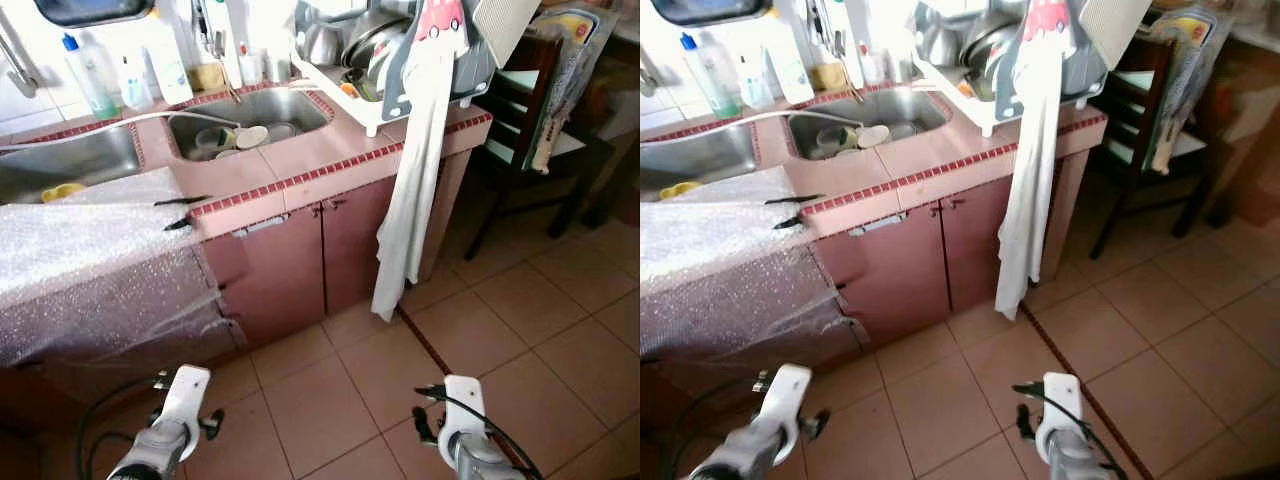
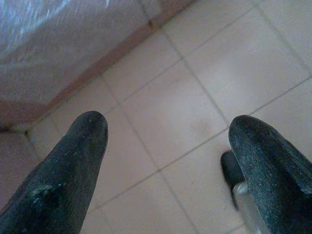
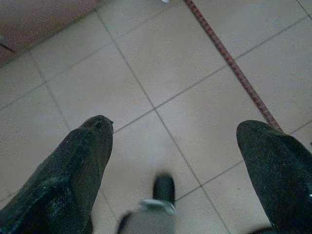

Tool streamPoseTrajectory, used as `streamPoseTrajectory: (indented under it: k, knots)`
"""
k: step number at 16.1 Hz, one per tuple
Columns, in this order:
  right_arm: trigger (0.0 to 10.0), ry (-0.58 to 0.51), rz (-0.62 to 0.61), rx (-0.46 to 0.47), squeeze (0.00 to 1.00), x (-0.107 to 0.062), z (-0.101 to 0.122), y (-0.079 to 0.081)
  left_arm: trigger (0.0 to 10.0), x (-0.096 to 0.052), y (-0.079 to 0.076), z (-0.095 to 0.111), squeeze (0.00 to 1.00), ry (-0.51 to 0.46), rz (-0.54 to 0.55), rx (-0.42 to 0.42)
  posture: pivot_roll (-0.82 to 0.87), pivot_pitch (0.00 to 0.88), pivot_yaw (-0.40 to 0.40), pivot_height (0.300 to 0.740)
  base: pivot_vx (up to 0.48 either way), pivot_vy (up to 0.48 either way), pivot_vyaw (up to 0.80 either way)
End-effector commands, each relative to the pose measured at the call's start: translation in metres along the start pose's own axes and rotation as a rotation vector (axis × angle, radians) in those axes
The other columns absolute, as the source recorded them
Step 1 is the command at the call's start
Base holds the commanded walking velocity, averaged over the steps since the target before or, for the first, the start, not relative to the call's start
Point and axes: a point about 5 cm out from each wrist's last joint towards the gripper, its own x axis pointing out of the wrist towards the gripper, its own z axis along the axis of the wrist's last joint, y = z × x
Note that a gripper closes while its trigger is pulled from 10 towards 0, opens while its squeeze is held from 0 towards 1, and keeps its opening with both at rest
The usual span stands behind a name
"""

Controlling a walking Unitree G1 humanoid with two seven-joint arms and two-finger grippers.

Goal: Kitchen organization

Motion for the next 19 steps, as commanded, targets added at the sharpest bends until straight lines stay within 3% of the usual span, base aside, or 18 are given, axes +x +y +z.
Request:
streamPoseTrajectory:
  k: [1, 5, 15, 19]
  knots:
    - [10.0, 0.018, -0.024, 0.024, 0.00, -0.0009, -0.0040, -0.0082, 10.0, 0.0001, -0.0042, -0.0034, 0.00, 0.018, -0.018, -0.015, -0.02, 0.000, 0.065, 0.740, 0.000, 0.000, 0.00]
    - [10.0, 0.038, -0.035, 0.023, 0.00, -0.0015, -0.0076, -0.0105, 10.0, 0.0008, -0.0063, -0.0005, 0.00, 0.023, -0.034, -0.037, -0.03, 0.000, 0.067, 0.740, 0.000, 0.000, 0.00]
    - [10.0, 0.045, -0.032, -0.002, 0.00, -0.0021, -0.0099, -0.0126, 10.0, 0.0009, -0.0090, -0.0029, 0.00, 0.036, -0.034, -0.073, -0.03, 0.000, 0.065, 0.740, 0.000, 0.000, -0.72]
    - [10.0, 0.041, -0.027, -0.011, 0.00, -0.0023, -0.0099, -0.0130, 10.0, 0.0008, -0.0095, -0.0046, 0.00, 0.040, -0.026, -0.092, -0.03, 0.000, 0.055, 0.740, 0.000, 0.000, -0.24]
